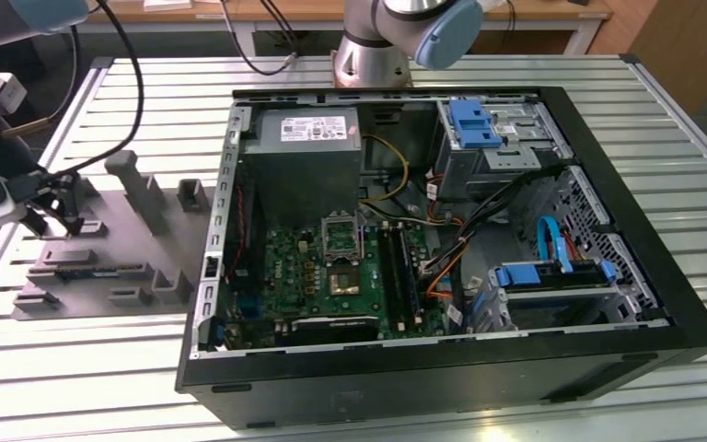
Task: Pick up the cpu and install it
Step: 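Pick up the cpu and move it towards the insertion slot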
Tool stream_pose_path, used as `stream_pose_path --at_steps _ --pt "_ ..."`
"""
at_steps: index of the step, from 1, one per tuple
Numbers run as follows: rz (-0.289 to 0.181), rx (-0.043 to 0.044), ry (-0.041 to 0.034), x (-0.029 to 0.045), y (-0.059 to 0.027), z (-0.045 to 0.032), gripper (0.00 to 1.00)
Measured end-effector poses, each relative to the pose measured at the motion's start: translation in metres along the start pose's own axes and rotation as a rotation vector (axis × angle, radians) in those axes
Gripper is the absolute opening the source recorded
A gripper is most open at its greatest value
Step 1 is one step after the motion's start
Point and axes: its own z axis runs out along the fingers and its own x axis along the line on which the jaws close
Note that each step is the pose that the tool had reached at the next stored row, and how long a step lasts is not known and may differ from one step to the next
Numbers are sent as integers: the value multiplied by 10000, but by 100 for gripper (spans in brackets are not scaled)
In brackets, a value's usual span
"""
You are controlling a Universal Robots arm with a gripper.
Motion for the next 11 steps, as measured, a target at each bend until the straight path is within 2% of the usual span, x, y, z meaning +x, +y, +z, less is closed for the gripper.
stream_pose_path --at_steps 11 --pt "0 -1 -1 -1 4 -75 47"
